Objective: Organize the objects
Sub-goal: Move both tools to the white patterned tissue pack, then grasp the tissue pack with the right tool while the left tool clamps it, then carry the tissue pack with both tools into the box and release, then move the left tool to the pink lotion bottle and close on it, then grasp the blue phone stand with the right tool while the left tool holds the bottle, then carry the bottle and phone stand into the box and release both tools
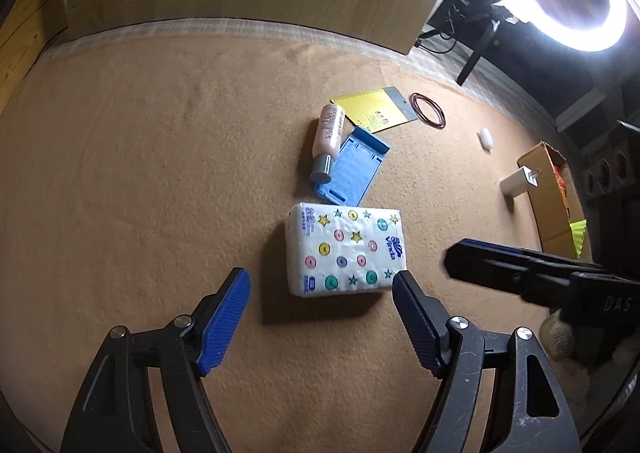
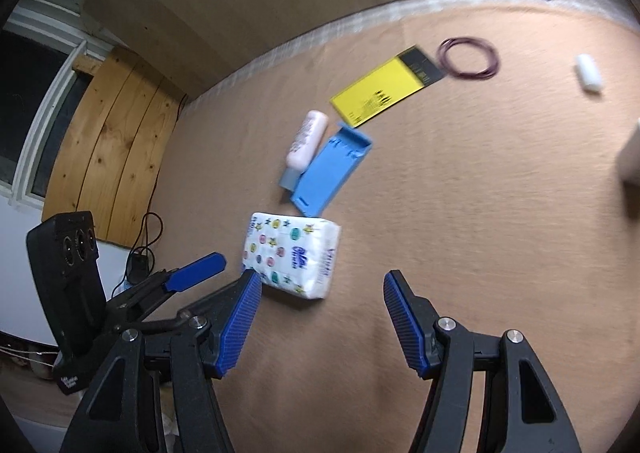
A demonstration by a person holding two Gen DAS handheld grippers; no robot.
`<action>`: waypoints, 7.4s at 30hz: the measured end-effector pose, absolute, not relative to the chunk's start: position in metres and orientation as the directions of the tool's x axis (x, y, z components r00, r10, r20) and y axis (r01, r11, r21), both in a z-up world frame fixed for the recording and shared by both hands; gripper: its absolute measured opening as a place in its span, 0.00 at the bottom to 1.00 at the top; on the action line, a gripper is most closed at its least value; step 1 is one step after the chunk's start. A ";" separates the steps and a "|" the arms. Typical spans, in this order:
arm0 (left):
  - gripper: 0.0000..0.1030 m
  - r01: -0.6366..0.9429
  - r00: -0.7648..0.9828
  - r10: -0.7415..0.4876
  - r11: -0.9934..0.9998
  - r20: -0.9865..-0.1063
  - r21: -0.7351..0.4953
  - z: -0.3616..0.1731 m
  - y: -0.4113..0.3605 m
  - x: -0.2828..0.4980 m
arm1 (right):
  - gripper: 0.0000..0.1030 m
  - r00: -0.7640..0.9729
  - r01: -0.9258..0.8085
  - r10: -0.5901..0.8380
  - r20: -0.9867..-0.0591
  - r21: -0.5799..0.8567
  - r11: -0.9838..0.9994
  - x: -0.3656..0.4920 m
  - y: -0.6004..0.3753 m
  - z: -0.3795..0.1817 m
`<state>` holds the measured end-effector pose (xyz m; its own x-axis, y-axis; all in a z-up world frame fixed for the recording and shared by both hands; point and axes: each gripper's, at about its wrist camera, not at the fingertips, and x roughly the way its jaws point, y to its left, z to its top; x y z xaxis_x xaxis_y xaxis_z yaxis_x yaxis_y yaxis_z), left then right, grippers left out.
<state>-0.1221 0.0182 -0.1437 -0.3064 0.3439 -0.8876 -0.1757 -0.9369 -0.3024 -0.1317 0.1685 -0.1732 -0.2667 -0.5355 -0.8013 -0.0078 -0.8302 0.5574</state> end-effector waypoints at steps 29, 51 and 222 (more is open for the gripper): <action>0.48 -0.263 -0.262 0.358 -0.920 -0.896 -0.291 -0.152 0.045 -0.122 | 0.34 -0.191 0.014 -0.540 -0.820 0.548 -0.837 -0.152 0.154 -0.194; 0.48 -0.401 -0.312 0.433 -0.867 -0.846 -0.296 -0.097 0.140 -0.081 | 0.34 -0.350 0.046 -0.421 -0.836 0.434 -0.900 -0.098 0.218 -0.133; 0.21 -0.225 -0.294 0.292 -0.947 -0.910 -0.231 -0.150 0.110 -0.098 | 0.33 -0.378 0.028 -0.215 -0.900 0.221 -0.975 -0.071 0.216 -0.153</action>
